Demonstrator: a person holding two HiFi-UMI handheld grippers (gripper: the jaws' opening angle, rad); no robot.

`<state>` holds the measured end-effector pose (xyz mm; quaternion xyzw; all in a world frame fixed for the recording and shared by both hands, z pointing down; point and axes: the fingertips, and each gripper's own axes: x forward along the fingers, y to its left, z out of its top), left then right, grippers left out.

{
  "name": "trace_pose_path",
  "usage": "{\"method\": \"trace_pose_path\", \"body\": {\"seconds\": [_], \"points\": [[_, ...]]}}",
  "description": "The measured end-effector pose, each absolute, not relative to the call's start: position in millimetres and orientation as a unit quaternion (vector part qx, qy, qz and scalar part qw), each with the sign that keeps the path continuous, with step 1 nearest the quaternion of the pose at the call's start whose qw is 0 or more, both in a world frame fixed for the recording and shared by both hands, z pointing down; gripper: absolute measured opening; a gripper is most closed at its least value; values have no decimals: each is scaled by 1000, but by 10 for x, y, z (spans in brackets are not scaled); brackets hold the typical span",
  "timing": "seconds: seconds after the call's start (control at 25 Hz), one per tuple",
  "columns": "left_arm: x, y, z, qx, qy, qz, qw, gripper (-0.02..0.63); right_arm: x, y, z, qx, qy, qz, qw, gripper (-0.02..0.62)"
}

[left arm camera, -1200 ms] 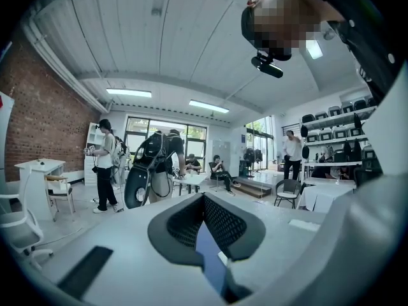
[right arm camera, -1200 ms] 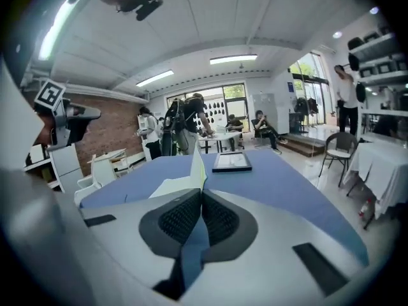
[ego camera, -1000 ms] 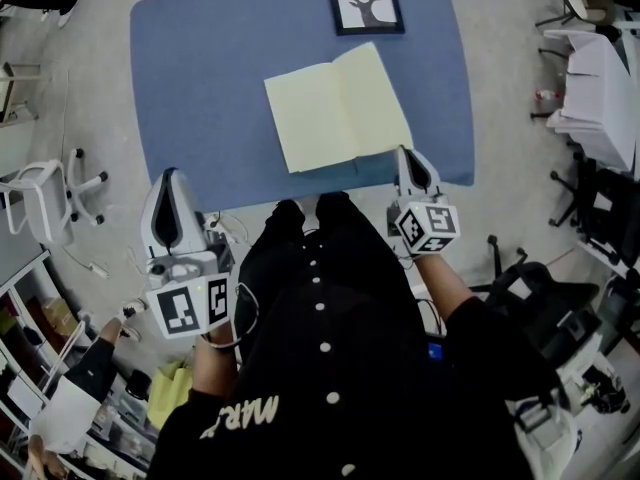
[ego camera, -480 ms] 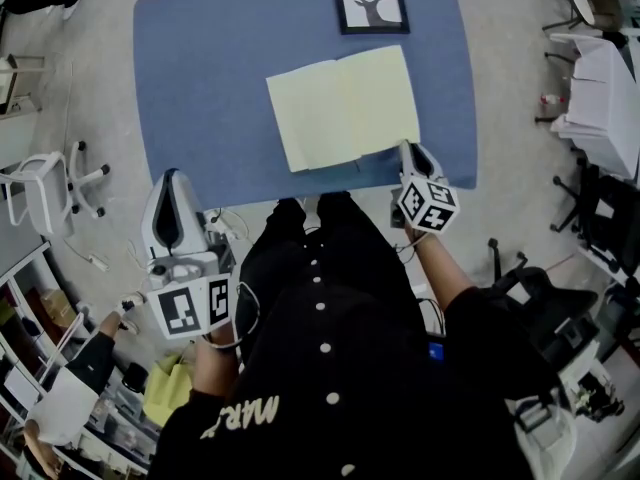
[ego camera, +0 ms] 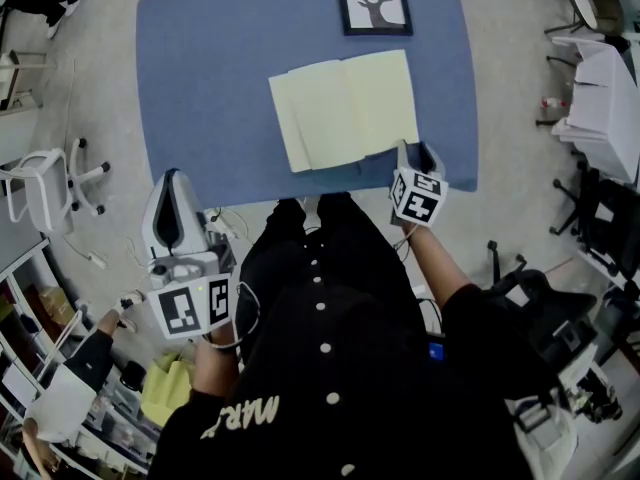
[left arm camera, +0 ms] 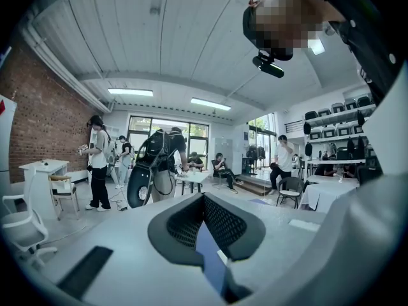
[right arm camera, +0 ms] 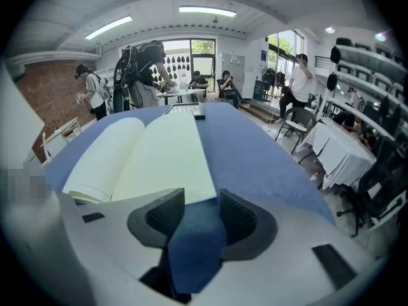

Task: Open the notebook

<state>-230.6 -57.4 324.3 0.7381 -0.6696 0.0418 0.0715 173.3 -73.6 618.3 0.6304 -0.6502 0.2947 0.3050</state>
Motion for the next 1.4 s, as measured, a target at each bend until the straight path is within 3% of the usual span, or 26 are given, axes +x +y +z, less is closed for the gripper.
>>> {"method": "trace_pose_path", "body": {"seconds": [0.32, 0.52, 0.76, 0.96, 1.2, 1.4], "points": [[-2307, -621, 3279, 739, -668, 42, 75, 3, 1560, -873, 6040, 577, -695, 66, 424, 202], [-2280, -595, 3272, 738, -669, 43, 75, 3, 1415, -909, 5913, 533, -726, -37, 433, 153], [-2341, -589, 3270, 736, -672, 42, 74, 3, 1074, -886, 5749, 502, -787, 4, 358, 55], [-2335, -593, 3272, 735, -672, 41, 75, 3, 849, -832, 5752, 465, -816, 54, 339, 34], [-2323, -590, 3278, 735, -672, 42, 76, 3, 746, -762, 5791, 434, -829, 36, 352, 23], [-2267, -608, 3382, 741, -664, 52, 86, 3, 663, -757, 5803, 420, -839, 58, 340, 37]]}}
